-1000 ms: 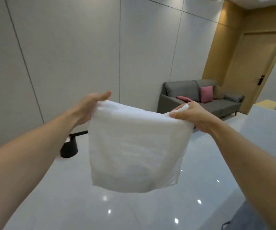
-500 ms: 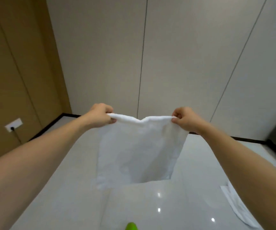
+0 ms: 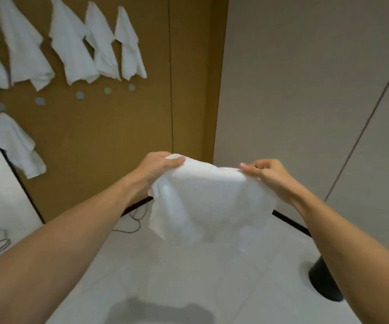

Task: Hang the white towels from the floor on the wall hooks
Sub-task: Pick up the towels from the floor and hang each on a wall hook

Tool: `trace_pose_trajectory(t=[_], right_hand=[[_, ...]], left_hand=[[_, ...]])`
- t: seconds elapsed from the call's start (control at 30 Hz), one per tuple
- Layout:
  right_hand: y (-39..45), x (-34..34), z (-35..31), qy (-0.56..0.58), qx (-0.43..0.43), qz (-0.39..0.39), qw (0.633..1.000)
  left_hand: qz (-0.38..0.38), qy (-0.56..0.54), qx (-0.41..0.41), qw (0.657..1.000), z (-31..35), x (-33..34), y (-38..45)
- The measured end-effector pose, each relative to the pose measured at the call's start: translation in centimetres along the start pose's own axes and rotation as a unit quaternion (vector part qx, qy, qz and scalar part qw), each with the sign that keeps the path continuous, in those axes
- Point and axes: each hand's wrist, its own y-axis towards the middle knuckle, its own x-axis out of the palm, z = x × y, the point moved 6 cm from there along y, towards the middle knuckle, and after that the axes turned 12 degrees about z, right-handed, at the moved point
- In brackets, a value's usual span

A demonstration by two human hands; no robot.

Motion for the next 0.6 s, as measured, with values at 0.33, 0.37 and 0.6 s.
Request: trace_pose_trajectory(t=[0.33,0.37,0.6], right_hand=[[14.2,20.6,-6.7,0.044,-0.086,-0.128,0.987],[15.5,22.7,-7.3,0.033,-0.099,-0.137,0.985],[24.6,36.1,-14.0,-0.026,-0.177,-0.182,0.967]], left_hand=[[0.142,0.102,-0.042,0.984,-5.7,-14.4,11.8],[0.151,0.115,-0.041,0.981,-6.4,-15.7,13.2],[0.163,0.287,0.017,0.944,-8.0,-23.9,24.9]])
